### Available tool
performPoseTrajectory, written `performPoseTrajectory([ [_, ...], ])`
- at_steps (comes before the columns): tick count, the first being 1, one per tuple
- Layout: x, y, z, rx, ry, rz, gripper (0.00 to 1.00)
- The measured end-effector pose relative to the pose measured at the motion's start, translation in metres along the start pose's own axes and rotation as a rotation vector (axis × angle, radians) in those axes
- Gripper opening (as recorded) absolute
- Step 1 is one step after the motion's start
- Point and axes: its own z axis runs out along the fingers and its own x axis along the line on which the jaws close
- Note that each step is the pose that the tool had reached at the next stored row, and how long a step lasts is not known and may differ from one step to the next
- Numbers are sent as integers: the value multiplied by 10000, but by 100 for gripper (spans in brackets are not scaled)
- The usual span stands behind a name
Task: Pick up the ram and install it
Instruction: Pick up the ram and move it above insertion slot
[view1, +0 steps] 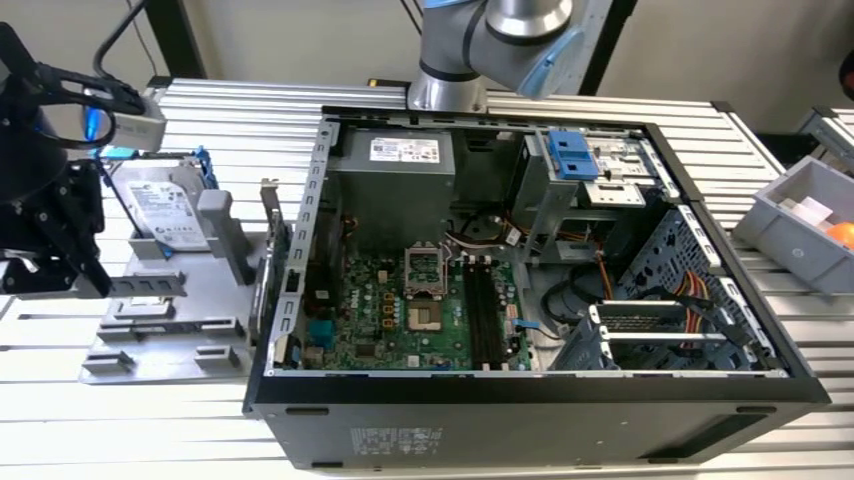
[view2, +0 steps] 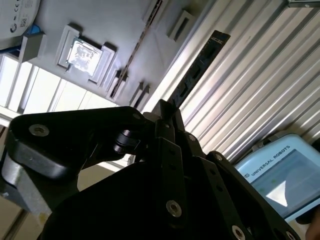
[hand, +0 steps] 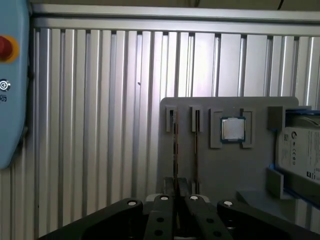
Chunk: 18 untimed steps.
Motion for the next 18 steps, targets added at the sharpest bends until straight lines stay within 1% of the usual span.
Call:
performPoseTrajectory([
  [7, 3, 1, -100, 7, 9, 0, 0],
  [11, 4, 2, -146, 13, 10, 1, 0],
  [18, 6, 2, -219, 12, 41, 0, 0],
])
